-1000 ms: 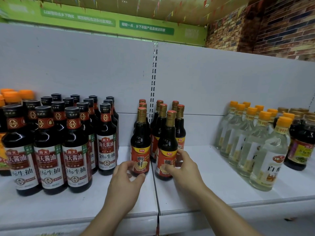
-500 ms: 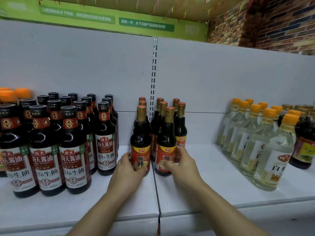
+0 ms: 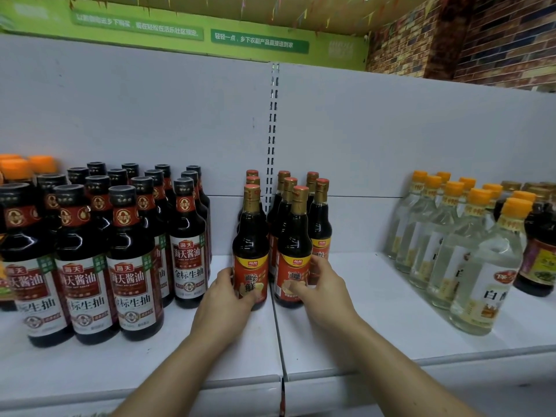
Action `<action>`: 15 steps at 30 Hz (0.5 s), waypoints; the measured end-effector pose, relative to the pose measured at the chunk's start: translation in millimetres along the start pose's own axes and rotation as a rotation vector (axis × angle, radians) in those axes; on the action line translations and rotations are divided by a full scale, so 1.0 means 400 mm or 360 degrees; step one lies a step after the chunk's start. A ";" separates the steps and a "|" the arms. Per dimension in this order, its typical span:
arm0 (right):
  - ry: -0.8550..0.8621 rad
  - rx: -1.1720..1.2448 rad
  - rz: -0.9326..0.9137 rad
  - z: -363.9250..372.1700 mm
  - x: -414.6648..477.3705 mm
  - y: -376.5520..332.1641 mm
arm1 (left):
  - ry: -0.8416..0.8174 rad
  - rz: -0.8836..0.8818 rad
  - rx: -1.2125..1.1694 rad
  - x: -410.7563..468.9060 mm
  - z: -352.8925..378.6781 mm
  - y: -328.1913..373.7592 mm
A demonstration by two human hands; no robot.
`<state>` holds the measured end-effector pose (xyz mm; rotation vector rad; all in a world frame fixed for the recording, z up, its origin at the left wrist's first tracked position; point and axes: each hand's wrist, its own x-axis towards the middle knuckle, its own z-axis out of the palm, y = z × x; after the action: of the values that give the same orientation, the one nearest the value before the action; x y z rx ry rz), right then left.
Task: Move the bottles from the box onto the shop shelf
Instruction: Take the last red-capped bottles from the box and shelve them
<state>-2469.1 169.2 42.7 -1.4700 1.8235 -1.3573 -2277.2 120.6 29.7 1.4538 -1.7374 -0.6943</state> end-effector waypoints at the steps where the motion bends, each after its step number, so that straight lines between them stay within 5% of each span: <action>1: 0.0001 -0.0004 -0.0004 0.000 0.000 0.000 | -0.0001 0.0005 0.0004 0.000 0.000 0.002; 15: 0.0021 -0.0036 -0.0021 0.006 0.002 0.005 | -0.0013 0.0033 -0.0050 0.000 0.013 0.008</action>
<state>-2468.4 167.4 40.3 -1.4901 1.8462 -1.3602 -2283.5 120.9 29.2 1.4118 -1.7380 -0.7148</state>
